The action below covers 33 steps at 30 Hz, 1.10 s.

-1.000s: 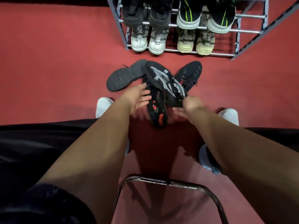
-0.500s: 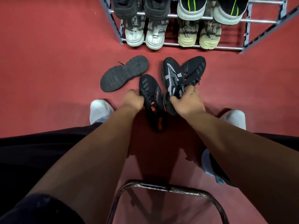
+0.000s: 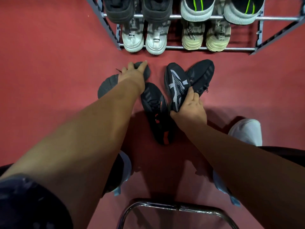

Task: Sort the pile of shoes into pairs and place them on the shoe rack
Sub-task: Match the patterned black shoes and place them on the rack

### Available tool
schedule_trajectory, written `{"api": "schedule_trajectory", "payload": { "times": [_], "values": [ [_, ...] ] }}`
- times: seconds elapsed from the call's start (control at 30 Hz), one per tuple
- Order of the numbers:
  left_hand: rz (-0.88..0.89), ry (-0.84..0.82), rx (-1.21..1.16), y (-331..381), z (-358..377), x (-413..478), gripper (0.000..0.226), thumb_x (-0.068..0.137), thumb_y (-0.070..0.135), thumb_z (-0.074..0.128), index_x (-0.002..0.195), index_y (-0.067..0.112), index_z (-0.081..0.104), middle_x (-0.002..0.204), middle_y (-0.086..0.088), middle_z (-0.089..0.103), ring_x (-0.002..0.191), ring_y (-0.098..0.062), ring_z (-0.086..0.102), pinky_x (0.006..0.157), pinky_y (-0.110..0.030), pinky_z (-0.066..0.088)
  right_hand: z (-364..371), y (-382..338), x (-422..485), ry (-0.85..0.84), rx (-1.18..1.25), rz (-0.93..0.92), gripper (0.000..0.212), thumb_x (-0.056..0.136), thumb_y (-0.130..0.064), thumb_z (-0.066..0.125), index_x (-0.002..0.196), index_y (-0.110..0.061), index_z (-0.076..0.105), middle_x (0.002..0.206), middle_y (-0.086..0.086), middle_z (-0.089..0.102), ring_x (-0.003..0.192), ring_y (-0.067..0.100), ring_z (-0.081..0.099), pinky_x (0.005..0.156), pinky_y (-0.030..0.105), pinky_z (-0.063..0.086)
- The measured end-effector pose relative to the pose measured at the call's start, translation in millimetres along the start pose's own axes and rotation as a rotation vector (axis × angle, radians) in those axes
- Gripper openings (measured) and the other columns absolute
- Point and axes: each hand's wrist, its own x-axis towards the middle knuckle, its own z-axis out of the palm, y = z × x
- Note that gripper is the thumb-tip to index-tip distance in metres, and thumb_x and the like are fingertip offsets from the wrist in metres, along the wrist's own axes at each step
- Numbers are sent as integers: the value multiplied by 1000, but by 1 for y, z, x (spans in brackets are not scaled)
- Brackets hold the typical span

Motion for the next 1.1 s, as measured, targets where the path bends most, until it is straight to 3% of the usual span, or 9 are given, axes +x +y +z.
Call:
{"api": "schedule_trajectory", "payload": {
  "times": [0.13,0.23,0.37,0.53,0.7,0.83,0.9,1.0,1.1],
  "values": [
    [-1,81,195,4,9,5,116,87,11,73,163,45,-7,153,-19,25,132,-39,44,112,-49,38,1,1,0,36,57,22,114,75,-44,78,164,-10,17,150,7,42,138,31,42,116,43,39],
    [-30,114,222,-1,9,9,103,85,26,81,158,45,11,145,-18,28,123,-34,47,101,-44,43,0,0,1,33,68,29,113,74,-44,78,164,-11,18,149,6,43,137,30,43,117,41,37],
    [-60,200,232,-5,6,1,89,74,45,85,139,25,27,135,-19,38,118,-37,46,99,-46,41,0,4,-1,34,108,25,112,73,-47,79,163,-11,22,148,6,46,136,31,46,117,42,38],
    [-14,306,-54,-15,-11,-30,87,72,28,84,137,11,29,138,-17,34,117,-38,43,79,-44,49,-10,4,2,-31,124,15,114,73,-52,79,162,-9,23,153,11,45,137,37,46,117,43,37],
    [31,523,-278,-51,-51,-80,91,63,43,81,136,10,37,132,-12,42,111,-41,54,88,-50,52,-22,-8,1,-88,133,60,110,78,-44,84,160,-7,21,156,15,41,139,40,43,118,44,35],
    [98,803,-458,-75,-77,-116,101,61,46,76,149,16,38,133,-8,48,118,-32,49,103,-40,43,-22,-12,-9,-50,198,124,100,79,-39,84,155,-8,29,153,16,44,137,42,44,118,45,36],
    [41,874,-446,-81,-69,-128,100,64,49,76,151,16,40,131,-9,50,117,-32,50,102,-41,43,-21,-13,-16,-34,225,138,94,79,-39,84,152,-8,33,151,16,46,136,42,44,118,45,35],
    [-158,754,-445,-77,-24,-126,100,67,52,79,149,8,39,128,-15,49,114,-39,52,100,-48,47,-21,-9,-21,-21,242,139,89,77,-40,86,146,-8,39,147,15,52,132,42,47,113,45,39],
    [-274,333,-477,-69,33,-118,99,71,54,85,142,1,41,133,-21,47,121,-41,51,107,-46,44,-21,-1,-24,-27,230,133,89,76,-40,87,146,-10,40,144,14,55,130,43,50,110,45,42]
  ]
}}
